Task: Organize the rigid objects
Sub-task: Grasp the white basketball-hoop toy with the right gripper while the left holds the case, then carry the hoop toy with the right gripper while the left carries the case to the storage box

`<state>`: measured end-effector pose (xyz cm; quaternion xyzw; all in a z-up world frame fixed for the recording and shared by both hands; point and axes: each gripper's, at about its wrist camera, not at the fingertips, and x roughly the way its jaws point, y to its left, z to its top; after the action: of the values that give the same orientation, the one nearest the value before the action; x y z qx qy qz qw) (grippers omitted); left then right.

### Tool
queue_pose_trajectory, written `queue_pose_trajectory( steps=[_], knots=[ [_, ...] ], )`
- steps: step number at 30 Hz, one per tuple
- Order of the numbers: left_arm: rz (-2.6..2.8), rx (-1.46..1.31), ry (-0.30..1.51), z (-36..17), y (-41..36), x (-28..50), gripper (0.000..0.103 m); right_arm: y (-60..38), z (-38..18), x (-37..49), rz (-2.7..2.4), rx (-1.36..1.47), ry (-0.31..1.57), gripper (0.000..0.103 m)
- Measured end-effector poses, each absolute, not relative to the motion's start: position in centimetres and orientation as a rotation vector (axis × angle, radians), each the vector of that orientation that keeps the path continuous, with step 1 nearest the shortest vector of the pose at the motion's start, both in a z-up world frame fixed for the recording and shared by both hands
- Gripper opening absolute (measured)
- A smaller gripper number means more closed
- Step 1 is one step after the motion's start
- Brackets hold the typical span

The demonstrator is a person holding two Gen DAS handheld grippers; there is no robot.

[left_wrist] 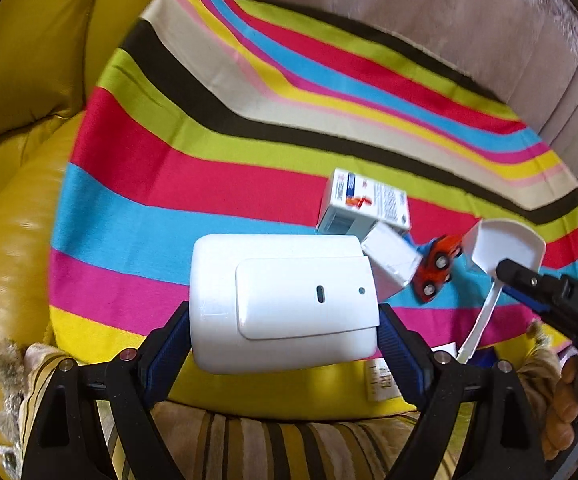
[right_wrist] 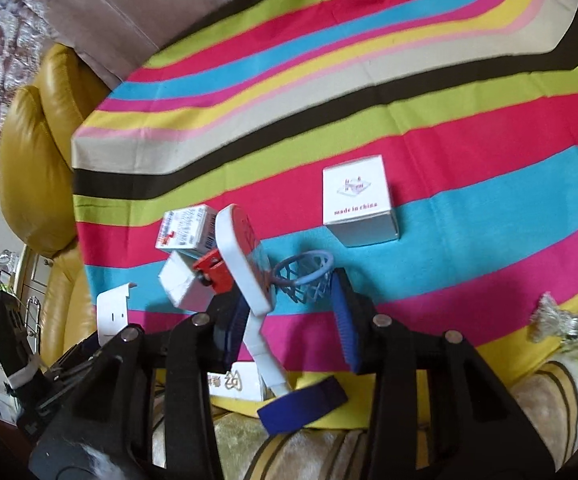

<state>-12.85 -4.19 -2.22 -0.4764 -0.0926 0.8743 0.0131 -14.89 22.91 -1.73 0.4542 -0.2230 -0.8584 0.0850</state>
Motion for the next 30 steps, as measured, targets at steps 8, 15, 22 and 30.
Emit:
queue_pose_trajectory(
  steps=[8,15,22,30],
  knots=[
    [2.704,-1.347,-0.351,0.3,-2.6,-11.2,0.088,23.9,1.8,-11.5,-2.677,1.143,-0.622,0.044],
    [2.608,-1.297,-0.368,2.0,0.7,-8.8,0.088,26.6,3.8,-7.0,-2.819,1.143,-0.492,0.044],
    [2.467,-1.269,-0.331,2.6,6.0,-7.3,0.088,31.5,5.2,-2.2,-2.889,1.139,-0.502,0.044],
    [2.312,-1.223,-0.249,3.3,12.7,-5.6,0.088,36.0,6.7,2.4,-3.031,1.144,-0.441,0.044]
  ],
)
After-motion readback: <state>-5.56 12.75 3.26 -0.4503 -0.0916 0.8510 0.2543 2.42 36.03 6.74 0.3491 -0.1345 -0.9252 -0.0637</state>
